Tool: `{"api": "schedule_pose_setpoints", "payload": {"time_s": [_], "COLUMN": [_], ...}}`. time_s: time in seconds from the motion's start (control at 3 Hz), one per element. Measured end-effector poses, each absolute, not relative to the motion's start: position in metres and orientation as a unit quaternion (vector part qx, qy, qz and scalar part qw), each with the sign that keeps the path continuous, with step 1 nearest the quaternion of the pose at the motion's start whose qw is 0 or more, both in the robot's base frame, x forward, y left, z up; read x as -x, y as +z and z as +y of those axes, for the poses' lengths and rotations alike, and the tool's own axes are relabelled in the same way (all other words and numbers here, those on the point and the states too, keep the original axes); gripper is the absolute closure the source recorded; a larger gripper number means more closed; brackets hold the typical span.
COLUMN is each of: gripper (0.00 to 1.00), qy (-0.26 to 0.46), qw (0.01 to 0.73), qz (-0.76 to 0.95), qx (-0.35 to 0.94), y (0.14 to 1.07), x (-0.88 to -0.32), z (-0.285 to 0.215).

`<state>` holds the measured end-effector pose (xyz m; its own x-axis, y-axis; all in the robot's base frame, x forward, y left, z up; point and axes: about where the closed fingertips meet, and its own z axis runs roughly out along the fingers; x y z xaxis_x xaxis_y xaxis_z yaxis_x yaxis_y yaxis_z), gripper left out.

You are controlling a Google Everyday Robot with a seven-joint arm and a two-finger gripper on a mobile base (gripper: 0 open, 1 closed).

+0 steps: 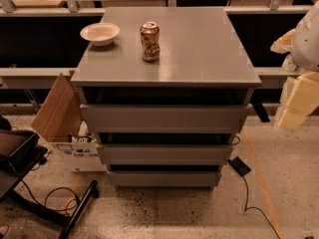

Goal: Open middle drawer

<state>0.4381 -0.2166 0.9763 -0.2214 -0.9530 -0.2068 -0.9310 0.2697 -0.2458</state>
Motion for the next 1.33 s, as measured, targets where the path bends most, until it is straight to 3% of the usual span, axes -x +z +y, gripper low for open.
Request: {"api": "schedule_pose_setpoints", "payload": {"time_s": [0.67,1.33], "gripper": [0.0,0.0], "qy": [-0.031,-0.018], "qw": [0.17,0.171], "qz": [0.78,0.754], "qx": [0.602,0.634], "y": [0.953,0.813], "x": [-0.444,-0.454], "z": [-0.211,-0.169]}}
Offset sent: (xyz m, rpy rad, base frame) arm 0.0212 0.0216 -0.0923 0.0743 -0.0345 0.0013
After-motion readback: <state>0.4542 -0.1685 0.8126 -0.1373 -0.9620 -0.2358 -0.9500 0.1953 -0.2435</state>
